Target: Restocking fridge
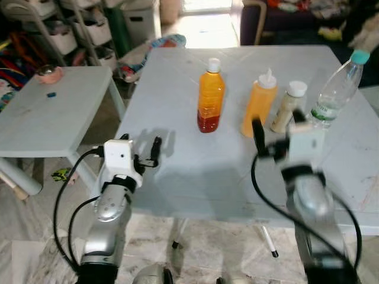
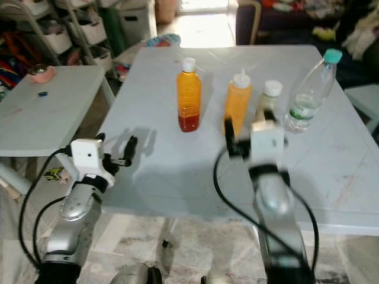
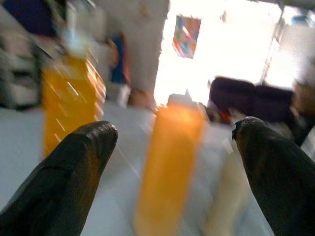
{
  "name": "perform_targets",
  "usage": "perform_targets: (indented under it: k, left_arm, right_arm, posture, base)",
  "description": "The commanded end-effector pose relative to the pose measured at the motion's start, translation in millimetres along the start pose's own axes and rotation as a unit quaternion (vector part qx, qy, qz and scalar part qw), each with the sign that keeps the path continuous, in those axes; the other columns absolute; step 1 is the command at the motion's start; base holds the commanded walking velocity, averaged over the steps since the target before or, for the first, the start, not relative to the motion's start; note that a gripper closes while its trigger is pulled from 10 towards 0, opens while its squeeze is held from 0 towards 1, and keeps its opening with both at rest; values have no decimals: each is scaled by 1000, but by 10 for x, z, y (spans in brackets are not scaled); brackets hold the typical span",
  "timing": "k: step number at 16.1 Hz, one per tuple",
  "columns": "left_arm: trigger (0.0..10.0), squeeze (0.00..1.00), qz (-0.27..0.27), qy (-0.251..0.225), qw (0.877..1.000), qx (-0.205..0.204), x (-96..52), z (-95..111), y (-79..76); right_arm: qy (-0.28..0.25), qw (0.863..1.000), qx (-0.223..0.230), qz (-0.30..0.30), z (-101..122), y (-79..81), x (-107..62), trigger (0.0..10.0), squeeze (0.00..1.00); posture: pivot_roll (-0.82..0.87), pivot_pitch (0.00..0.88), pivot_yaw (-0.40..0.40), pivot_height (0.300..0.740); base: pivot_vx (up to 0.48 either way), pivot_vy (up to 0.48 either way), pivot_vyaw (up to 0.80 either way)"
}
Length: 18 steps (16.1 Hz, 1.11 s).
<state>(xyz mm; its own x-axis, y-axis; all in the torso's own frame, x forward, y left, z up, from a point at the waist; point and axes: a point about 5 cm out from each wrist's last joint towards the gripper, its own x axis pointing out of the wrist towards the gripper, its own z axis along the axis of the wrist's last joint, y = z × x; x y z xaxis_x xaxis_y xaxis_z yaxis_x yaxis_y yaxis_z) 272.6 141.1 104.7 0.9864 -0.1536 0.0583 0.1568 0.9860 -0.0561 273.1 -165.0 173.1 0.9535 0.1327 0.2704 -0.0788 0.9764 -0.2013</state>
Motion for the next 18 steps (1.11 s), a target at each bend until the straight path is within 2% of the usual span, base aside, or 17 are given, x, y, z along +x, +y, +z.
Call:
perform_targets:
  k: [1,3,6,8,12,18]
  left_arm:
    - [10000,0,7,4,1000,5,4,-5,39]
    - [10000,0,10,2,1000,6,4,0,35]
    - [10000,0,13,1,1000,7,5,1,30]
    - [10000,0,14,1,1000,8,10,7,38]
    - [10000,0,15,-2,1000,11,19,33,50]
    - [10000,0,11,-4,1000,9,29,52,25]
  right_arm:
    - [8,1000,5,14,-20,19,34,10000,0]
    - [-14,999,0,52,87,77,189,10000,0]
    - [-30,996,-13,87,144,131,307,10000,0]
    - [-35,997,2,75,167,82,389,10000,0]
    - [-43,998,-1,49,183,6,452,10000,0]
    - [-73,996,-29,38,281,-49,528,10000,0]
  posture:
    - [-78,64,61,740]
    - [-72,65,58,740]
    - [-66,65,56,740]
    - [-56,66,57,740]
    - [-49,67,62,740]
    - [-43,77,64,740]
  base:
    - [0,0,0]
    - [0,0,0]
    - [0,0,0]
    - [0,0,303]
    - [0,0,706]
    - [0,0,0]
